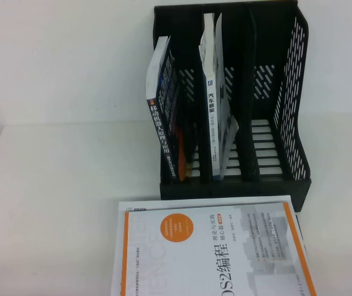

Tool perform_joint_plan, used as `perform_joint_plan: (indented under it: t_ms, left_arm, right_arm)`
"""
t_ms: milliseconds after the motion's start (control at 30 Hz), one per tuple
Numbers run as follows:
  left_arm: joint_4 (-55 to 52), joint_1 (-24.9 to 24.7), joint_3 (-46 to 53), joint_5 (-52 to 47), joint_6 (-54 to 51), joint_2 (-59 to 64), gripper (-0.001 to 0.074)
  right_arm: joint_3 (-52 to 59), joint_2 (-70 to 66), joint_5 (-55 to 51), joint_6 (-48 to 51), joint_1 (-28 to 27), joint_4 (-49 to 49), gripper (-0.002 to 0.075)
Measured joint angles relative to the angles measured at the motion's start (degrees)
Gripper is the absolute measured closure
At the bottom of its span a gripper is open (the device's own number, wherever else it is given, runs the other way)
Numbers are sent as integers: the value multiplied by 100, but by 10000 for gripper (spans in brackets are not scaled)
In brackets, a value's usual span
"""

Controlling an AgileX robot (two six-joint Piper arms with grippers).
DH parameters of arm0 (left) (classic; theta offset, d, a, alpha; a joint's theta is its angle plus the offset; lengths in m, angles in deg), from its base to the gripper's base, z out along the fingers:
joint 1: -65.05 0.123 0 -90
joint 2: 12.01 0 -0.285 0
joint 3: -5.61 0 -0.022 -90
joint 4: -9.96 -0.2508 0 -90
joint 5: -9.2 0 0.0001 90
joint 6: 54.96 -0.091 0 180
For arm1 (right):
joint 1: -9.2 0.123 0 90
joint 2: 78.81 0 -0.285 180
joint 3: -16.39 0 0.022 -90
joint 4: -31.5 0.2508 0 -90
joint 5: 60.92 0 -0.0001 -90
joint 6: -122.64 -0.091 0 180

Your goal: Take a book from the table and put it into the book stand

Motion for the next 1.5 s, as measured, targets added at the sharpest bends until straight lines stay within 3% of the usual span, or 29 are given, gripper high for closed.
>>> perform_joint_plan:
  t_ms: [767,1000,1367,1500]
  left_arm:
    - [0,0,11,144,0,0,737]
    - [-25,0,39,1244,0,0,737]
    - [-25,0,39,3589,-218,0,737]
    - [-25,0,39,4178,-190,0,737]
  right_arm:
    - [0,0,14,36,0,0,729]
    - [48,0,589,74,0,0,729]
    - [48,0,3353,-109,0,0,729]
    - [48,0,3862,-187,0,0,729]
